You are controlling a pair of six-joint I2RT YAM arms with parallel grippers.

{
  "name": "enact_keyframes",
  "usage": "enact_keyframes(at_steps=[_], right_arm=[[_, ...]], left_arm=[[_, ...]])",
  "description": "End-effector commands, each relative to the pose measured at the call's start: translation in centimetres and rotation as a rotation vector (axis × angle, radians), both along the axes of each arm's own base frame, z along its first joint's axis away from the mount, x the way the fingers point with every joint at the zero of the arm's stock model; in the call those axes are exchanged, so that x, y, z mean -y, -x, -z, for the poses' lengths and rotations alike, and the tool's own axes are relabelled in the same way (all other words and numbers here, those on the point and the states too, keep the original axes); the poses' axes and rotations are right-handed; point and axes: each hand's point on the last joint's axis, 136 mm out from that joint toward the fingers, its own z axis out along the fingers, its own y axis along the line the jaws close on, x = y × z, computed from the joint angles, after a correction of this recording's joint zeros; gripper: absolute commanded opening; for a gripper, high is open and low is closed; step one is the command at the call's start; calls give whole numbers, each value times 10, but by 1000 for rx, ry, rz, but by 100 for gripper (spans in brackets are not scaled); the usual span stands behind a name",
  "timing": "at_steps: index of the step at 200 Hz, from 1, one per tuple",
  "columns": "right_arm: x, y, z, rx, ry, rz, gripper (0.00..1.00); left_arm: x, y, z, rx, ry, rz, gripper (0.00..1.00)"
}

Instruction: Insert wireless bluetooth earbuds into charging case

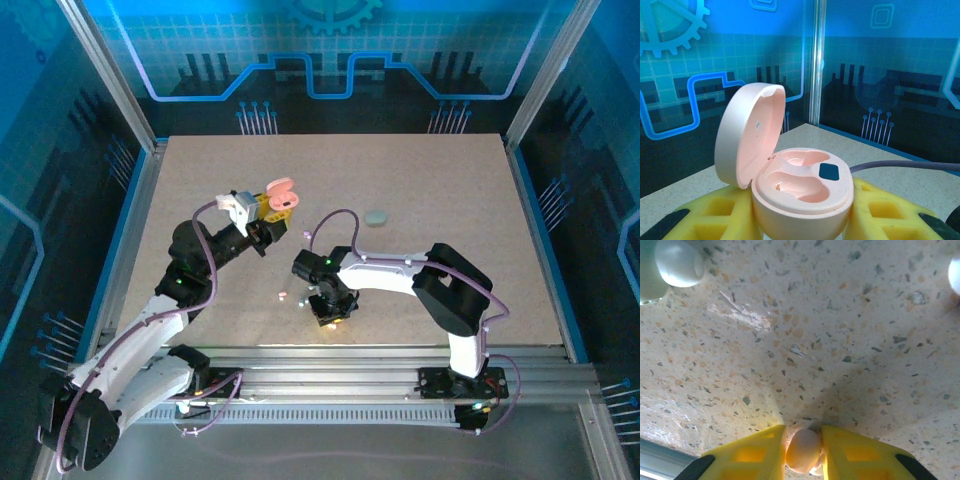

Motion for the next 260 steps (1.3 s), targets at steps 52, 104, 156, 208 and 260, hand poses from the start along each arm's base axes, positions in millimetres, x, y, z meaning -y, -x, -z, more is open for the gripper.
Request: enact_keyframes(at_steps=[52,104,156,208,260], right_arm=[[-9,-12,-42,31,-227,4,22],[-12,-46,-153,-43,-956,18,23],[12,-68,-214,-156,-1240,-11,23],[20,-82,-228,-182,-1285,14,24],[32,-96,-260,-13,-1247,27,24]], left_arm=[[-2,-2,3,-8,3,-11,35],[2,-5,3,-20,14,8,35],[8,-8,8,-42,11,38,35],[17,-7,18,-63,-8,89,35],[38,-4,35,-76,-49,169,34]])
